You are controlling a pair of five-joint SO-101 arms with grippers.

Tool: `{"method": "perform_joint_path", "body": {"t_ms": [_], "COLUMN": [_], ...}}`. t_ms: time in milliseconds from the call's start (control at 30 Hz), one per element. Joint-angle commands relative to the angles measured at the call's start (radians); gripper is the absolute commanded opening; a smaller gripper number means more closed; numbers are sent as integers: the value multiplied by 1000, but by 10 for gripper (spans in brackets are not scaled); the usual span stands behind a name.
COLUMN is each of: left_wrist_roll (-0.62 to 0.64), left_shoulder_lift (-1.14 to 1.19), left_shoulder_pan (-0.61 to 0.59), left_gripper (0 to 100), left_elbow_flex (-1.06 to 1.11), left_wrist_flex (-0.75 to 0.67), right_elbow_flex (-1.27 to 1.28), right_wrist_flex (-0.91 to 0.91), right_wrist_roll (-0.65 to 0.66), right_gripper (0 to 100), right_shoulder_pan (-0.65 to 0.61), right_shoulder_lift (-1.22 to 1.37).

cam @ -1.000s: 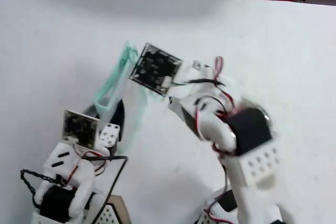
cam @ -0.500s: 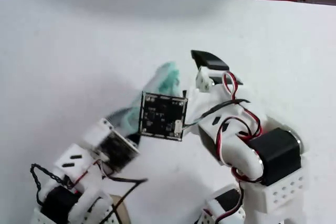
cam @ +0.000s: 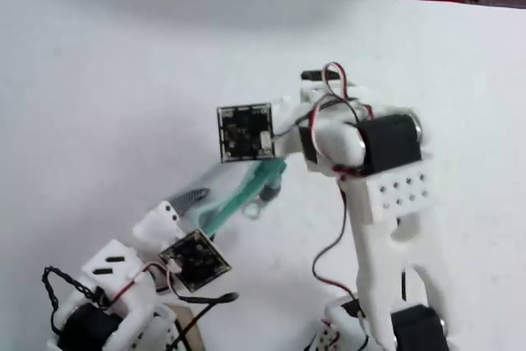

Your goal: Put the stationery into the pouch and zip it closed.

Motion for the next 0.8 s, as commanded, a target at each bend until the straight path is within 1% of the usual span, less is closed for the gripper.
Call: {"method": "perform_joint_path", "body": {"t_ms": [0,133,200,233,300,367,433,567,767], "left_wrist_roll": [-3,0,25,40,52,52,54,55,57], "left_shoulder_lift": [4,4,4,4,4,4,4,4,4], "left_shoulder_pan": [-79,-74,-73,-74,-76,-79,-76,-71,-73], "left_gripper": [24,24,24,24,24,24,24,24,24], "left_elbow_flex": [5,6,6,6,6,6,6,6,6], "left_wrist_flex": [-31,-52,-52,-52,-52,-52,-52,-58,-71], "right_elbow_flex": [-35,-34,-41,-46,-71,-98,-103,-78,35], "right_wrist_flex": [28,25,21,-1,-27,-22,15,30,31], "right_wrist_roll": [-46,-130,-143,-141,-137,-133,-133,-143,-245], "right_gripper": [269,269,269,269,269,269,269,269,269], "right_shoulder_pan": [-61,-171,-213,-217,-179,-142,-137,-219,-400], "right_shoulder_lift": [-1,-30,-39,-47,-65,-85,-93,-88,-101]}}
